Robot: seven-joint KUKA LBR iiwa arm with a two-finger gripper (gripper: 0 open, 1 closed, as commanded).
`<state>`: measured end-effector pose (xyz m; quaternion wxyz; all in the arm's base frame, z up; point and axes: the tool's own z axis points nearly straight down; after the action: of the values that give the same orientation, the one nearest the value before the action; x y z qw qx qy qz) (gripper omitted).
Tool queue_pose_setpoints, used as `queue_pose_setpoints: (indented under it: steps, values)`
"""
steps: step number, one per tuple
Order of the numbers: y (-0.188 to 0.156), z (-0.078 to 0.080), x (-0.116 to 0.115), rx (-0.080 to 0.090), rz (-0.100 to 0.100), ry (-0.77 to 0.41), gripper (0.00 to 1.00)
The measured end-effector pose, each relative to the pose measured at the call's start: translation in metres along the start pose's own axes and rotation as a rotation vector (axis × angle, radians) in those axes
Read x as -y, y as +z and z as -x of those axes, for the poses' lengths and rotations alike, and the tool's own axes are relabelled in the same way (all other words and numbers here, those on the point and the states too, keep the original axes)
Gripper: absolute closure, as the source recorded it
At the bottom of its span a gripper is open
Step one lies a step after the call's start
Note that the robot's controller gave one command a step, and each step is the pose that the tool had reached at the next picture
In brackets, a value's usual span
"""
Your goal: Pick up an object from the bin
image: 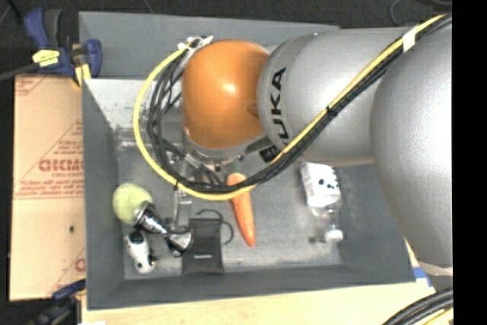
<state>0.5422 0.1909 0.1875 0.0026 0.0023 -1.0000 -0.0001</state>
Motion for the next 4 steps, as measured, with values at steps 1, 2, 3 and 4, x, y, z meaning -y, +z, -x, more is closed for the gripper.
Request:
queue_pose_setpoints:
  steps: [1,2,3,4]
  values:
    - [-0.004,0.001,0.001,0.007,0.001,0.004,0.00]
    - [0.027,-0.013,-0.004,0.013,0.001,-0.049,0.00]
    - [0.085,-0.010,-0.031,0.012,0.001,-0.142,0.00]
    - [0.091,-0.009,-0.035,0.019,0.004,-0.160,1.00]
